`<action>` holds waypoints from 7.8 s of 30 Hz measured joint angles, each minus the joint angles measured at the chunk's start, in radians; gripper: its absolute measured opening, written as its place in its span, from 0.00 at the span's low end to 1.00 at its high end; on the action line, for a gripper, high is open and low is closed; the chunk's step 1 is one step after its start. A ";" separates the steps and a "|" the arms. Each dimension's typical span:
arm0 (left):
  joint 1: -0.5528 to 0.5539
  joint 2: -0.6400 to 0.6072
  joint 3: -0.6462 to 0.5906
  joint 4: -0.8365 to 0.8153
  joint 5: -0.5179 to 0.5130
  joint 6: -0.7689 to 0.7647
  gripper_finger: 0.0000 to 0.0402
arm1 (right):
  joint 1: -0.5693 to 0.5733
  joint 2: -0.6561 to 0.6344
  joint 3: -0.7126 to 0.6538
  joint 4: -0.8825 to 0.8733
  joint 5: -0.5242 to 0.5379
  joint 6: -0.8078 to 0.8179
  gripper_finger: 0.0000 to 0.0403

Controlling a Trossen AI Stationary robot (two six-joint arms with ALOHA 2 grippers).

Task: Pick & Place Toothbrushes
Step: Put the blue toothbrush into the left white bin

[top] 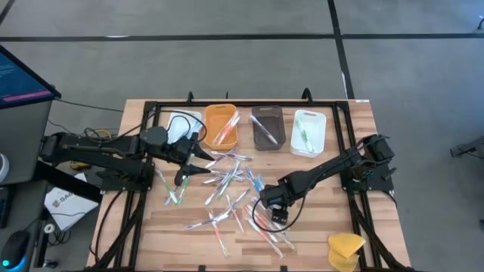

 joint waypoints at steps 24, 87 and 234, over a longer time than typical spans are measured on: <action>0.000 0.000 0.000 0.000 0.000 -0.007 0.49 | -0.003 0.000 -0.090 0.146 0.051 0.017 0.74; 0.000 0.010 -0.171 0.269 0.000 0.122 0.49 | 0.146 -0.008 0.289 -0.426 0.657 0.152 0.03; 0.719 0.427 0.303 -0.958 -0.243 0.320 0.05 | 0.178 -0.008 0.232 -0.535 0.871 0.225 0.53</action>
